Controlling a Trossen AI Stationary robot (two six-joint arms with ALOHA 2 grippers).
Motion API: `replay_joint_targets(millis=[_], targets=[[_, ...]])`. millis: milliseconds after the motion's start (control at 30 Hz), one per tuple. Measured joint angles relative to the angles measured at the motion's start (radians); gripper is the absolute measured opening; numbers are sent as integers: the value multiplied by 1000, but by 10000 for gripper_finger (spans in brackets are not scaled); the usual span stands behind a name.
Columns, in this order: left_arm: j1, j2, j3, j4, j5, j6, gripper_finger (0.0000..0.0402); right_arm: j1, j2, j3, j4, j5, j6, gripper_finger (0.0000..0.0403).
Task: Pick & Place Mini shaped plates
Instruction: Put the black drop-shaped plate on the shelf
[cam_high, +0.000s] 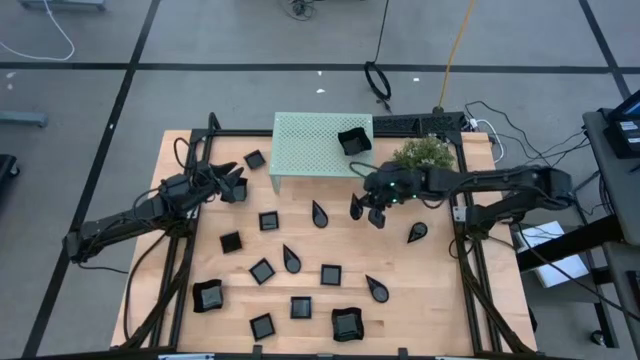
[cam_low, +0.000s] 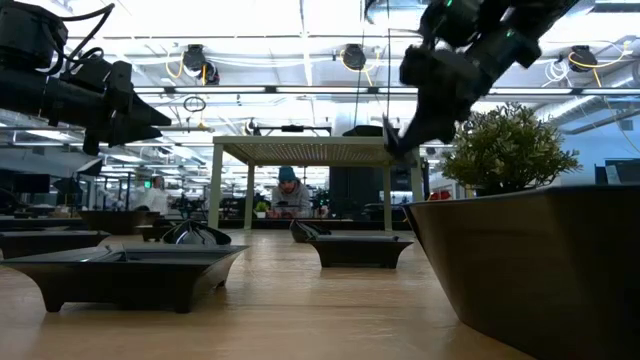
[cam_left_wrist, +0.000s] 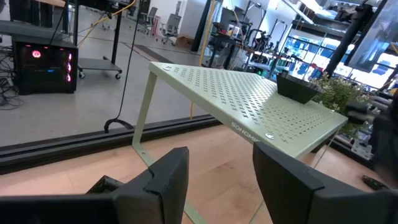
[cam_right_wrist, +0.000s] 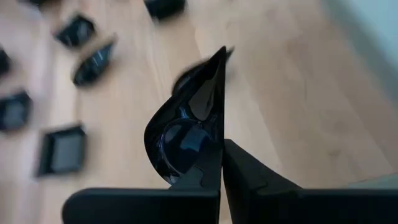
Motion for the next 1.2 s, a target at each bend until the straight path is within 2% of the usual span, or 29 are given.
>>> replay_joint_targets(millis=[167, 467, 700, 967, 1200], targets=[[0, 0, 0, 42, 0, -43, 182, 1, 86, 0, -4, 16, -111, 0], [0, 0, 0, 158, 1, -229, 182, 2, 197, -1, -25, 1, -135, 0], [0, 0, 0, 223, 3, -252, 182, 22, 192, -2, -28, 0, -137, 0], [0, 0, 0, 265, 55, -278, 182, 85, 202, -2, -36, -3, -198, 0], [0, 0, 0, 277, 74, -278, 182, 116, 201, -2, -22, 6, -176, 1]])
